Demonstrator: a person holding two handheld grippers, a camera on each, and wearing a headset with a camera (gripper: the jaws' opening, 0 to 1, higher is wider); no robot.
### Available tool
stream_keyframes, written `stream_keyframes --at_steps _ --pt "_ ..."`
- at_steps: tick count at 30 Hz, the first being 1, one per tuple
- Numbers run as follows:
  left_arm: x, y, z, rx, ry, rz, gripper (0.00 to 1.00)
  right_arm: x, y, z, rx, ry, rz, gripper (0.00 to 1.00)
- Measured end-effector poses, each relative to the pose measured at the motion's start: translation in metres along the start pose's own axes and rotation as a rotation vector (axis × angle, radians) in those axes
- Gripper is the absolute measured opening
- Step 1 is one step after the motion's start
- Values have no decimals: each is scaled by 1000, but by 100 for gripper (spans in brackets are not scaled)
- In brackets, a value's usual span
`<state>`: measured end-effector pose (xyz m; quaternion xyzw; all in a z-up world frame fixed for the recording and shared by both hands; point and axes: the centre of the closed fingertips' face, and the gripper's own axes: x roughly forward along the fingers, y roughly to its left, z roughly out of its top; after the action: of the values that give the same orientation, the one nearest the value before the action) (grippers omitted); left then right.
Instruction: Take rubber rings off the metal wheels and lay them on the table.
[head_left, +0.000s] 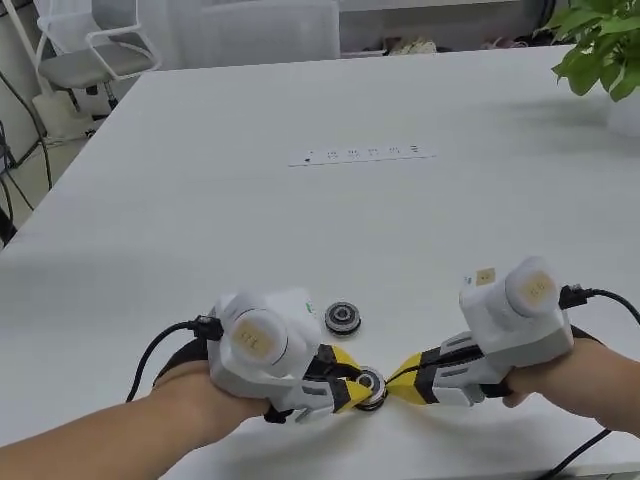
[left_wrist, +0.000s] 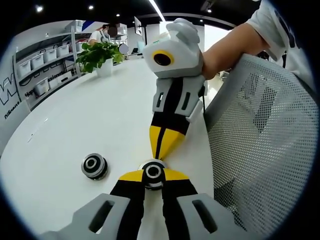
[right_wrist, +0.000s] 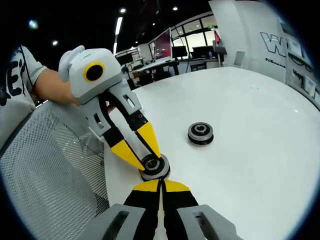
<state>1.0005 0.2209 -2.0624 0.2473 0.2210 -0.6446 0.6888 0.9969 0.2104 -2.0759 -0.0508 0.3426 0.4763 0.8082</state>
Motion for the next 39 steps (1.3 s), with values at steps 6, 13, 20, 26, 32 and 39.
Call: stream_keyframes --at_steps 6,13,20,26,32,39 --pt "0 0 0 2 3 1 7 0 -1 0 24 -2 0 0" --pt "0 0 0 3 7 3 7 -1 0 1 44 -3 -1 0" --pt "0 0 0 -1 4 3 7 -3 0 3 66 -15 -4 0" --pt "0 0 0 -7 1 6 7 -2 -2 4 102 -26 -8 0" --pt "0 1 0 -8 3 11 7 -3 -4 9 132 -53 -17 0" --pt "1 1 0 -8 9 22 7 -3 -2 12 133 -69 -13 0"
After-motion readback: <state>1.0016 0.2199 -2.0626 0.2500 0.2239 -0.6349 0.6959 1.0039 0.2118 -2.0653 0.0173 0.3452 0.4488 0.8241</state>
